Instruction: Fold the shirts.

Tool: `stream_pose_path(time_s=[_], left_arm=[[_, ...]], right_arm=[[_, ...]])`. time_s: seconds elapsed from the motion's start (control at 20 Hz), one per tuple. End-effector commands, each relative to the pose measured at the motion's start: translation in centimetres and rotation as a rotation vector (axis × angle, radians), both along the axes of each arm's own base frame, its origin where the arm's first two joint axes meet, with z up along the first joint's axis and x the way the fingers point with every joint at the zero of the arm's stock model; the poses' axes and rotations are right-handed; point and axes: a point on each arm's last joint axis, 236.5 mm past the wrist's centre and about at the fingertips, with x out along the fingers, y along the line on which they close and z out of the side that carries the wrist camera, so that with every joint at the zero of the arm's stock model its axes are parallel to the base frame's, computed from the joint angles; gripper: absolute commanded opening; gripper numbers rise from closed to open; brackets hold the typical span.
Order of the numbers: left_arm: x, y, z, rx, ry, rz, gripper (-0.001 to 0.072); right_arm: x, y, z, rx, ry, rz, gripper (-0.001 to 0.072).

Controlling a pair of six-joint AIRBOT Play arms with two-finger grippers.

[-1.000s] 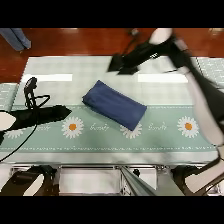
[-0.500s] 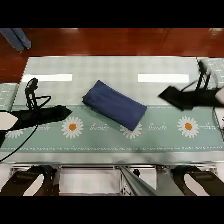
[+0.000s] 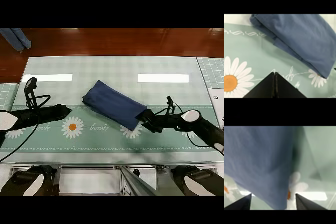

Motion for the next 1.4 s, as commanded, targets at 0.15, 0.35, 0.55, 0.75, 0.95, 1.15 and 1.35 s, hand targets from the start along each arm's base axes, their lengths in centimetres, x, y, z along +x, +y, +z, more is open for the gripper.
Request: stream_pose_path(time_s=[0.15, 0.35, 0.55, 0.75, 0.95, 1.15, 1.35], left_arm=[[0.1, 0.0, 0.0, -0.003, -0.002, 0.002, 0.0031], [0.1, 0.0, 0.0, -0.003, -0.002, 0.002, 0.0031], [0.1, 0.0, 0.0, -0.003, -0.002, 0.002, 0.0031], [0.1, 0.0, 0.0, -0.003, -0.002, 0.001, 0.0031], [0.0, 0.0, 0.0, -0.002, -0.002, 0.001, 0.0031], [0.0, 0.0, 0.0, -0.002, 0.0, -0.001, 0.0031], [0.0, 0.0, 0.0, -0.002, 0.0, 0.0, 0.0031]], right_arm=[[3.2, 3.3, -2.3, 0.049, 0.082, 0.083, 0.0619], [5.7, 7.1, -0.2, 0.059, -0.05, 0.259, 0.0025], [10.5, 10.0, 9.2, 0.068, -0.291, 0.416, 0.0022], [14.3, 8.9, 19.3, -0.085, -0.482, 0.494, 0.0022], [16.6, 3.5, 26.4, -0.284, -0.582, 0.458, 0.0022], [17.5, -5.1, 31.1, -0.35, -0.568, 0.318, 0.0022], [15.6, -15.9, 31.6, -0.396, -0.419, 0.114, 0.0022]])
